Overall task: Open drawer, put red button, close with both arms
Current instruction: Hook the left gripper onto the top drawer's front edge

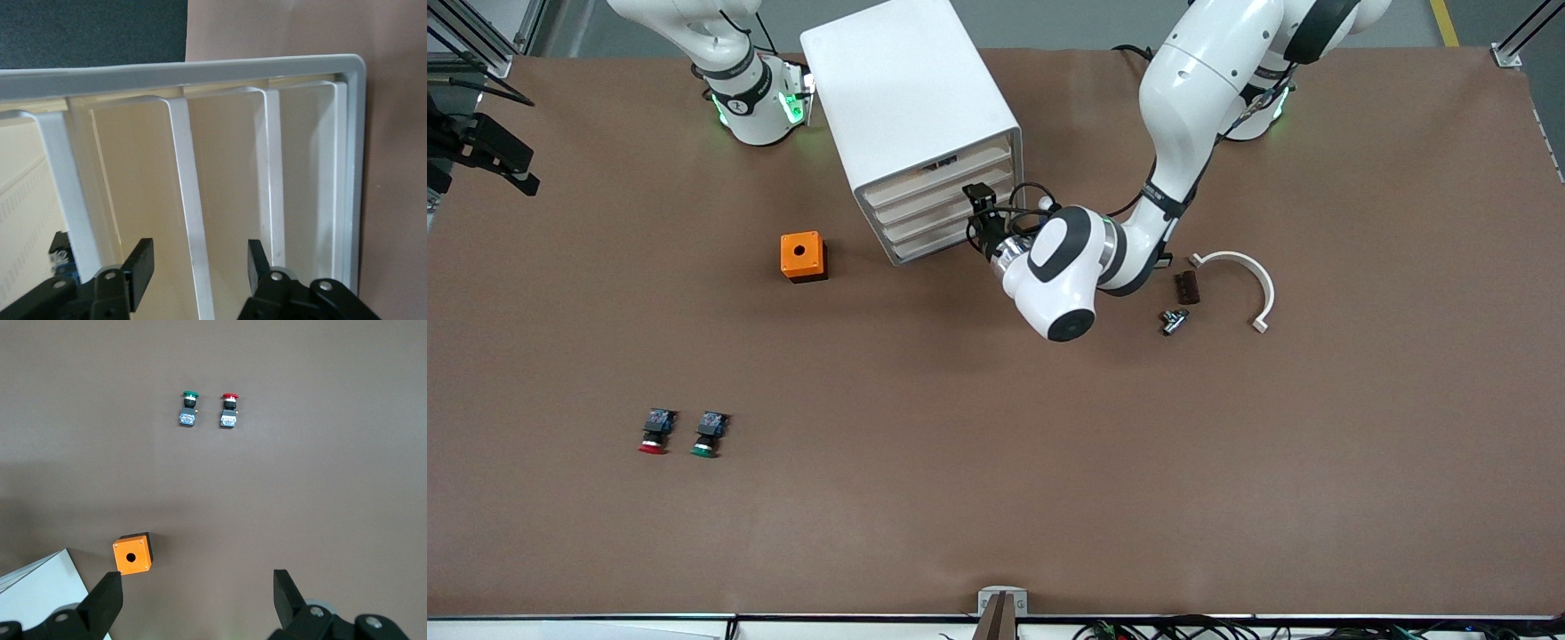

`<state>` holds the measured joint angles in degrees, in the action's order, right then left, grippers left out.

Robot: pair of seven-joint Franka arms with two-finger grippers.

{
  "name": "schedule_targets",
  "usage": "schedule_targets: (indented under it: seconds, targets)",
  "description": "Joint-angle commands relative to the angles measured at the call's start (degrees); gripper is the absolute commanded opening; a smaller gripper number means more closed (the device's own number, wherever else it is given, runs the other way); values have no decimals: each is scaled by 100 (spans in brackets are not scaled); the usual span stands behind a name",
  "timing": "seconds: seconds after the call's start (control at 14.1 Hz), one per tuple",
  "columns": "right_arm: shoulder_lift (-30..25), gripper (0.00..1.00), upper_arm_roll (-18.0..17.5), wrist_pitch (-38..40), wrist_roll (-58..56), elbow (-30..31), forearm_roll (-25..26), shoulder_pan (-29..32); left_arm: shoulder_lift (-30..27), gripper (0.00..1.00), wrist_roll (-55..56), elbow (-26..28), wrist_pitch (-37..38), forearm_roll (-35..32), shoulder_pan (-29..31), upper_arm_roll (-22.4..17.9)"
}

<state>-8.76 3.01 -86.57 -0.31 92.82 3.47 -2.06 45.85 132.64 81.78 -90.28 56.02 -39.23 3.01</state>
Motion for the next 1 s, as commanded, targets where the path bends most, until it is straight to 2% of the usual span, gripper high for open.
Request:
schedule_targets:
  seconds: [0.0, 0.21, 0.43, 0.5, 0.71, 0.85, 0.93]
  targets:
    - [-82, 100, -20, 9, 57, 17, 40, 30, 152, 60, 87, -119, 98, 128, -76, -28]
    - [-82, 100, -11, 53, 58, 34, -170, 56, 196, 47, 87, -119, 89, 128, -242, -28]
    - [-82, 100, 94, 61, 101, 8, -206, 57, 196, 46, 105, -119, 89, 294, -252, -28]
    - [-73, 100, 94, 61, 249, 8, -206, 57, 196, 42, 105, -119, 89, 356, -261, -28]
    - [50, 100, 94, 88, 295, -71, -198, 65, 205, 11, 96, -119, 89, 348, -287, -28]
    - [85, 100, 94, 53, 269, -115, -206, 65, 231, 1, 78, -128, 89, 278, -278, -81]
    - [146, 100, 94, 70, 268, -124, -197, 65, 231, 0, 78, -136, 89, 269, -252, -98]
